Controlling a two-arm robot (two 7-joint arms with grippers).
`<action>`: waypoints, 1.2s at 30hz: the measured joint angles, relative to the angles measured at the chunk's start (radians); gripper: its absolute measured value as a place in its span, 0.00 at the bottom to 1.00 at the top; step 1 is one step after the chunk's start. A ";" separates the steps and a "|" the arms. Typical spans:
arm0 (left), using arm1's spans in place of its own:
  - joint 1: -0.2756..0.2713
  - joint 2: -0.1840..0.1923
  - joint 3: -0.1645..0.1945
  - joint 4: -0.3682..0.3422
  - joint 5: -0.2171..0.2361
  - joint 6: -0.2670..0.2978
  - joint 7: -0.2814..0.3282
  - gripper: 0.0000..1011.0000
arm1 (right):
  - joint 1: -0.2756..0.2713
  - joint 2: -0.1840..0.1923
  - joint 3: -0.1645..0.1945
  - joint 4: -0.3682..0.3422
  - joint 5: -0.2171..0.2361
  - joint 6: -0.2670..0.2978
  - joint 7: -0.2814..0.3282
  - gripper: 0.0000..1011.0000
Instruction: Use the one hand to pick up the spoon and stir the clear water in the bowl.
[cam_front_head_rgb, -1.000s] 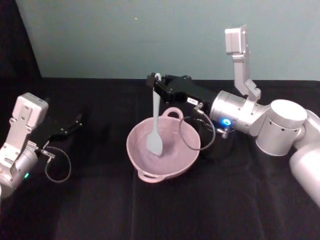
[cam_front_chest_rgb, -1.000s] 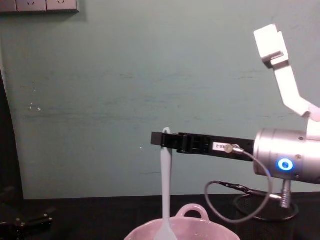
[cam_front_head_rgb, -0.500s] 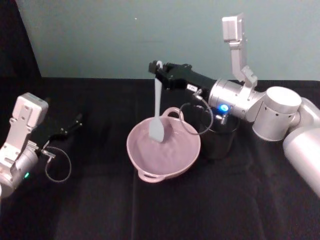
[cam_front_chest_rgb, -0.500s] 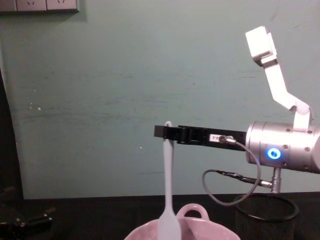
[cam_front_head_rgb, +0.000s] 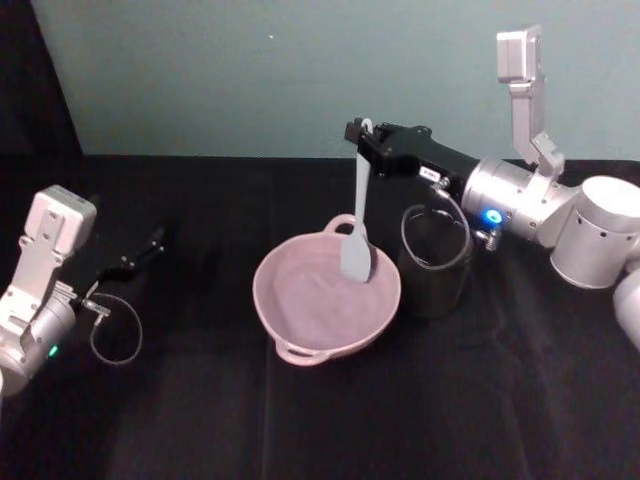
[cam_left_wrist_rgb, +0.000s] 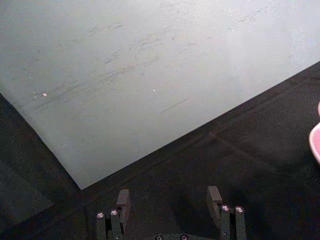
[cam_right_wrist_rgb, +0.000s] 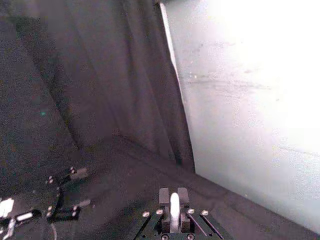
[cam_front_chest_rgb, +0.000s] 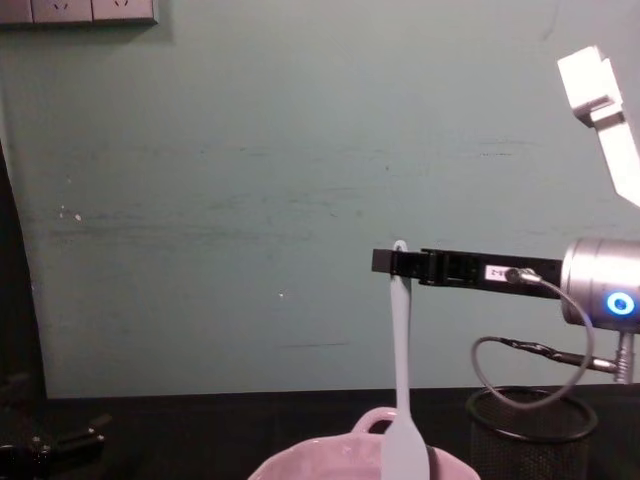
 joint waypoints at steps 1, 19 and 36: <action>0.000 0.000 0.000 0.000 0.000 0.000 0.000 1.00 | -0.008 0.007 0.001 -0.014 0.001 0.007 -0.002 0.11; 0.000 0.000 0.000 0.000 0.000 0.000 0.000 1.00 | -0.064 0.011 -0.056 -0.142 0.013 0.042 0.001 0.11; 0.000 0.000 0.000 0.000 0.000 0.000 0.000 1.00 | 0.066 -0.067 -0.100 0.036 -0.036 0.007 0.022 0.11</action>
